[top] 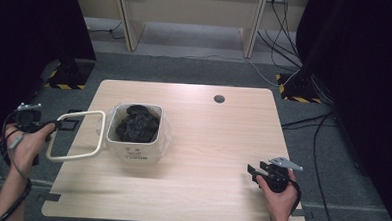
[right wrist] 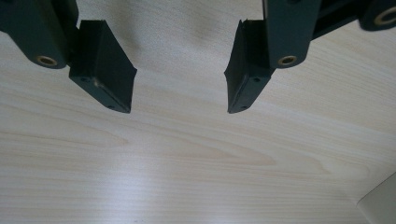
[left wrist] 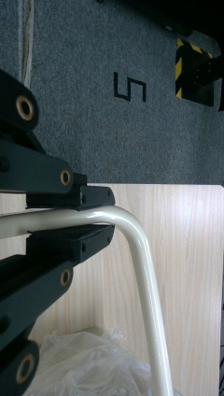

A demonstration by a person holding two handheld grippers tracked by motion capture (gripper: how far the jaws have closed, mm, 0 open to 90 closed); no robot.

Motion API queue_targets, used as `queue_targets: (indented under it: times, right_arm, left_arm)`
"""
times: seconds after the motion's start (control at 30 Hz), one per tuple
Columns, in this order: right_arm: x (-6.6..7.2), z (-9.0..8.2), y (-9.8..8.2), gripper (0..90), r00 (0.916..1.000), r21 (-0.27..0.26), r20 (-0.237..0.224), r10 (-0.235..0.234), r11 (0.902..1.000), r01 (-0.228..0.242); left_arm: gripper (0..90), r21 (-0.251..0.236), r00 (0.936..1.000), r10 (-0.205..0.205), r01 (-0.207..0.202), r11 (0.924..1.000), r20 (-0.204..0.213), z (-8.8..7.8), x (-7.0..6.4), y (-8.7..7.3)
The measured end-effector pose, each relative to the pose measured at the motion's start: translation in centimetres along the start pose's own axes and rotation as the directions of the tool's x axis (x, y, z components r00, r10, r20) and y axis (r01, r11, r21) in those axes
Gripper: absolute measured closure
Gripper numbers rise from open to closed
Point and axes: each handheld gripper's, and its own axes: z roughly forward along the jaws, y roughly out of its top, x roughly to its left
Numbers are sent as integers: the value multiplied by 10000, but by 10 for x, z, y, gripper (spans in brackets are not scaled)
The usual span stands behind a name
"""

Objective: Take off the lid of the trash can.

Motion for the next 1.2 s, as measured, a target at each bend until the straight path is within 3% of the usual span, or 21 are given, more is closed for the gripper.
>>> queue_targets:
  times: [1.2]
  right_arm:
    - [0, 0, 0, 421, 10000, 27, 31, 31, 10000, -31]
  left_arm:
    - [797, 49, 9994, -177, 179, 9998, -313, -6, 18, -11]
